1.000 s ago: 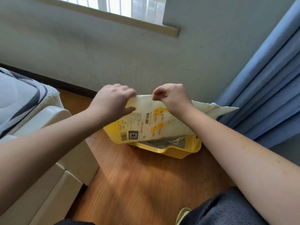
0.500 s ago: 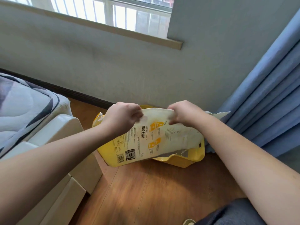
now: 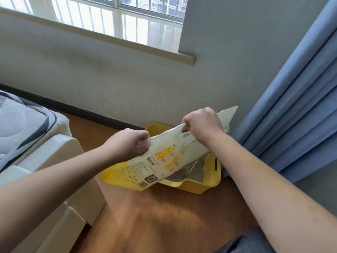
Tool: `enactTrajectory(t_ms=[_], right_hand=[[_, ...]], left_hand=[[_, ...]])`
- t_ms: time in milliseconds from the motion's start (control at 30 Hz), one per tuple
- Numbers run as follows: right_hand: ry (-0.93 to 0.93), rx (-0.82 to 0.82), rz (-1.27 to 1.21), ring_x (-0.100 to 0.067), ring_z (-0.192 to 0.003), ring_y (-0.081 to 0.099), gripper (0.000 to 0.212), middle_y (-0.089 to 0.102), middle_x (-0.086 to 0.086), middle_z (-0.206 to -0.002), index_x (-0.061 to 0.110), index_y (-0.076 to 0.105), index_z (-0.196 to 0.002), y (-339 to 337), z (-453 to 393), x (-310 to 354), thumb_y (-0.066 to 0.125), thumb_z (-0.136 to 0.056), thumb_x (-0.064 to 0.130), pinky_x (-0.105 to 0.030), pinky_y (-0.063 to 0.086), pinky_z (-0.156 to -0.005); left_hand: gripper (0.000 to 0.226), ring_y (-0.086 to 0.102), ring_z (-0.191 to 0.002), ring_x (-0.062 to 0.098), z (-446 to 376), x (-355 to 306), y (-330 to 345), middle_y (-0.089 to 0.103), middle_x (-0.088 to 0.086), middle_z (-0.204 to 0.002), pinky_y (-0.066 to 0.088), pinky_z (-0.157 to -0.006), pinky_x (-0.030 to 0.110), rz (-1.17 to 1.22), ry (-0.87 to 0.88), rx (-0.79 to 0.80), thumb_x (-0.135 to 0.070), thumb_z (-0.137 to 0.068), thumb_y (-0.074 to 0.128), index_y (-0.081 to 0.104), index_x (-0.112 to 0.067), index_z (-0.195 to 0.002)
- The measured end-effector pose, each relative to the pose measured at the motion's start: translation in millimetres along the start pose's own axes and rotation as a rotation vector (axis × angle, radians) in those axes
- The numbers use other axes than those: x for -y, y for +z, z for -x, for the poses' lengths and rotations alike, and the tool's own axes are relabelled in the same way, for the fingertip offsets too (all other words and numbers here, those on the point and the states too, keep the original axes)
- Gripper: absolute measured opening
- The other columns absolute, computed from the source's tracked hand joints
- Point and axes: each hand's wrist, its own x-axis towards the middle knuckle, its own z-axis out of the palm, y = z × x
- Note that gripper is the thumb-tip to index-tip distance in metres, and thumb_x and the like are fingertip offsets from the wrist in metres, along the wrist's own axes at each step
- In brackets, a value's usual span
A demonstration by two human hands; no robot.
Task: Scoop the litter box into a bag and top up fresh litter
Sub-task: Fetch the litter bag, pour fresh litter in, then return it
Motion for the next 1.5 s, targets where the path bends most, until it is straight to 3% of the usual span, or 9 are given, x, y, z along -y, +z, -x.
enactTrajectory(t_ms=[167, 300, 467, 800, 967, 1100, 1233, 1367, 1500], right_hand=[[-0.079, -0.086, 0.029, -0.015, -0.078, 0.038, 0.014, 0.058, 0.015, -0.069, 0.034, 0.071, -0.091, -9, -2, 8, 0.061, -0.09, 0.024, -0.022, 0.027, -0.069], [-0.099, -0.13, 0.076, -0.017, -0.081, 0.041, 0.015, 0.067, 0.008, -0.086, 0.033, 0.071, -0.094, -17, -5, 10, 0.058, -0.092, 0.027, -0.023, 0.025, -0.071], [-0.132, -0.129, 0.018, -0.023, -0.098, 0.052, 0.018, 0.068, 0.004, -0.089, 0.032, 0.072, -0.093, -10, -3, -8, 0.06, -0.086, 0.02, -0.025, 0.033, -0.082], [-0.006, -0.627, -0.435, -0.018, -0.111, 0.056, 0.035, 0.063, 0.003, -0.118, 0.017, 0.06, -0.123, -6, 36, -97, 0.066, -0.089, 0.02, -0.036, 0.043, -0.098], [0.466, -0.251, -1.044, -0.01, -0.112, 0.055, 0.037, 0.058, 0.008, -0.117, 0.025, 0.051, -0.127, 94, 70, -104, 0.062, -0.091, 0.028, -0.028, 0.046, -0.093], [0.732, 0.146, -1.459, -0.016, -0.133, 0.038, 0.078, 0.039, 0.002, -0.146, 0.02, 0.019, -0.151, 157, 72, -100, 0.056, -0.089, 0.049, -0.036, 0.03, -0.111], [0.622, 0.089, -1.827, -0.018, -0.136, 0.038, 0.113, 0.035, 0.0, -0.152, 0.023, 0.018, -0.151, 172, 62, -102, 0.066, -0.061, 0.073, -0.039, 0.029, -0.112], [0.549, -0.028, -2.061, -0.023, -0.13, 0.048, 0.058, 0.055, -0.002, -0.138, 0.018, 0.046, -0.139, 153, 44, -97, 0.054, -0.088, 0.046, -0.038, 0.043, -0.101], [0.502, -0.131, -2.112, -0.023, -0.125, 0.054, 0.054, 0.06, -0.007, -0.133, 0.012, 0.049, -0.136, 131, 32, -90, 0.051, -0.089, 0.04, -0.044, 0.043, -0.103]], left_hand=[[0.035, 0.062, -0.092, 0.01, -9, -35, 4, 0.063, -0.018, -0.101, 0.052, -0.073, 0.031, 0.155, 0.003, 0.005, -0.048, -0.085, 0.065, 0.053, -0.04, -0.116], [0.015, 0.064, -0.077, 0.018, -31, -67, 4, 0.066, -0.006, -0.083, 0.055, -0.067, 0.039, 0.182, -0.013, -0.103, -0.04, -0.093, 0.054, 0.059, -0.027, -0.096], [0.027, 0.059, -0.067, 0.025, -43, -86, 7, 0.06, -0.001, -0.069, 0.047, -0.058, 0.034, 0.163, -0.052, -0.183, -0.032, -0.095, 0.049, 0.057, -0.019, -0.073], [0.031, 0.063, -0.065, 0.015, -40, -75, 17, 0.069, -0.005, -0.069, 0.053, -0.063, 0.038, 0.448, -0.084, -0.266, -0.035, -0.097, 0.049, 0.064, -0.021, -0.074], [0.03, 0.066, -0.065, 0.013, -41, -85, 6, 0.071, -0.006, -0.072, 0.055, -0.063, 0.041, 0.513, -0.019, -0.275, -0.039, -0.098, 0.051, 0.066, -0.025, -0.076], [0.026, 0.067, -0.064, 0.006, -34, -95, -14, 0.073, -0.012, -0.072, 0.054, -0.06, 0.027, 0.64, 0.018, -0.338, -0.034, -0.096, 0.058, 0.071, -0.023, -0.077], [0.019, 0.064, -0.061, 0.012, -32, -87, -27, 0.072, -0.002, -0.074, 0.049, -0.06, 0.027, 0.75, -0.002, -0.401, -0.032, -0.093, 0.062, 0.071, -0.024, -0.079], [0.016, 0.064, -0.066, 0.013, -25, -76, -19, 0.073, 0.007, -0.078, 0.05, -0.065, 0.031, 0.948, -0.028, -0.372, -0.028, -0.092, 0.064, 0.071, -0.019, -0.081], [0.029, 0.067, -0.07, 0.024, -14, -55, -1, 0.072, 0.013, -0.078, 0.054, -0.069, 0.045, 1.15, -0.068, -0.387, -0.043, -0.082, 0.071, 0.071, -0.014, -0.082]])
